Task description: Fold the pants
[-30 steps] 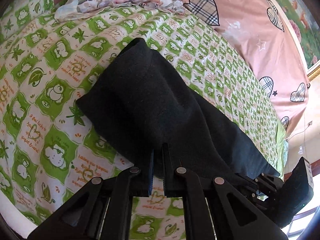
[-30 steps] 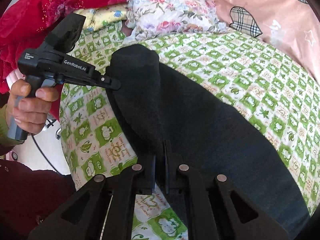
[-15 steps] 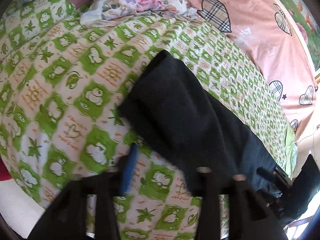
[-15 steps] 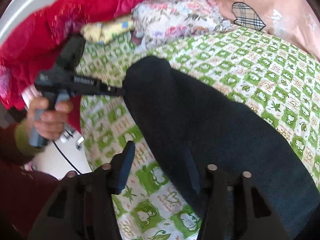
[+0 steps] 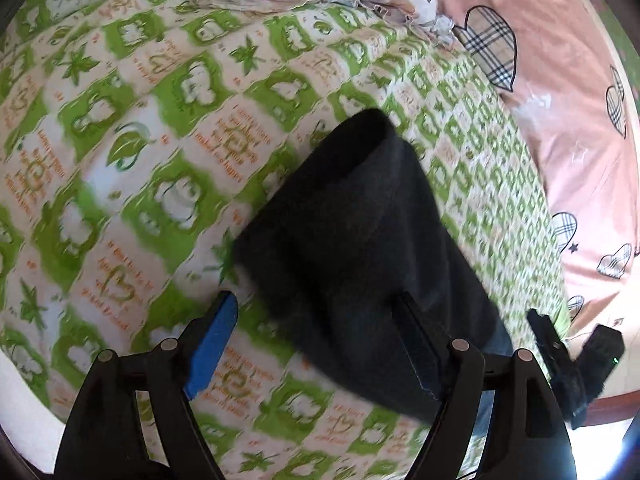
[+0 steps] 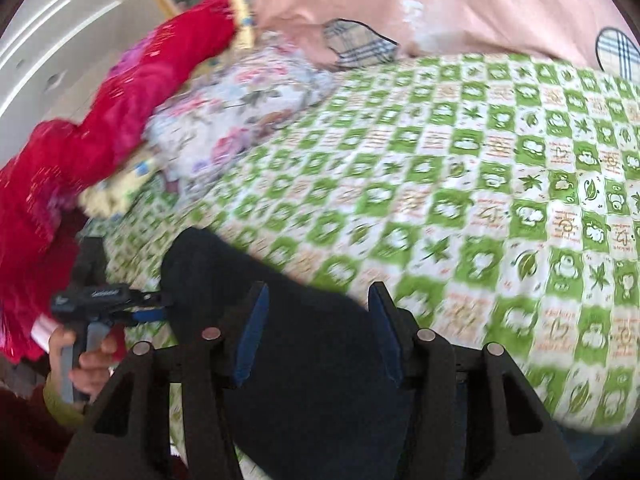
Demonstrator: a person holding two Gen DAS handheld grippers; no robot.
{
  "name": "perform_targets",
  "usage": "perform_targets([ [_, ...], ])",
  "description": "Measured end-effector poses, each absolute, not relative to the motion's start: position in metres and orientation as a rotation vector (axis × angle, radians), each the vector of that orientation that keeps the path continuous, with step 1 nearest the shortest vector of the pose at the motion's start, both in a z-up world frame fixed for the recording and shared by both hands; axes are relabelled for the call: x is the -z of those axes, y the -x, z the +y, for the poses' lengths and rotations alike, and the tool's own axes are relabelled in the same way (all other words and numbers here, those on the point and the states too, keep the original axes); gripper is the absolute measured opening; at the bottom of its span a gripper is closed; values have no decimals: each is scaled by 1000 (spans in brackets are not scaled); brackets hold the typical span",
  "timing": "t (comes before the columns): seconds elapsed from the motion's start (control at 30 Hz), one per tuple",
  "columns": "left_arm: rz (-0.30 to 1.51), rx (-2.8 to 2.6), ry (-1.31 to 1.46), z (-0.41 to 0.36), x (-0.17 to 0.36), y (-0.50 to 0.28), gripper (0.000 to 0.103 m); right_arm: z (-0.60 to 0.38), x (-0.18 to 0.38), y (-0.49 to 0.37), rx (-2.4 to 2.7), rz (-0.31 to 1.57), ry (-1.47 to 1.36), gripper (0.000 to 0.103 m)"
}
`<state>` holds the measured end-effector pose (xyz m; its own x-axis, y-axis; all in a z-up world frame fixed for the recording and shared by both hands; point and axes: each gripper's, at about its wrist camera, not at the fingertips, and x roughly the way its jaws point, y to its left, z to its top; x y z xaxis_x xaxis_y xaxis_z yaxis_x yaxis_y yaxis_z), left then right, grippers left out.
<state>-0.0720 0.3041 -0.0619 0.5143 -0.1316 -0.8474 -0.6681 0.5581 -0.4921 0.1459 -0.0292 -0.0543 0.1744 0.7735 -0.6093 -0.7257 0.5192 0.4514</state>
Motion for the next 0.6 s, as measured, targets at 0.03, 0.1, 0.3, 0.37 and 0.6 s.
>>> perform_targets([
  [0.03,1004,-391,947,305,62,69,80,-20,58,-155,-1066,930,-38,53],
  [0.1,1008,-400,935,307,65,63,80,-4,66,-164,-1088,975,9,53],
  [0.3,988,-416,832,297,67,57,66,38,103,-155,-1160,1079,256,53],
  [0.37,981,-421,773,291,68,54,58,46,107,-148,-1186,1072,318,53],
  [0.6,848,-324,722,283,53,65,20,42,98,-129,-1224,1048,414,23],
])
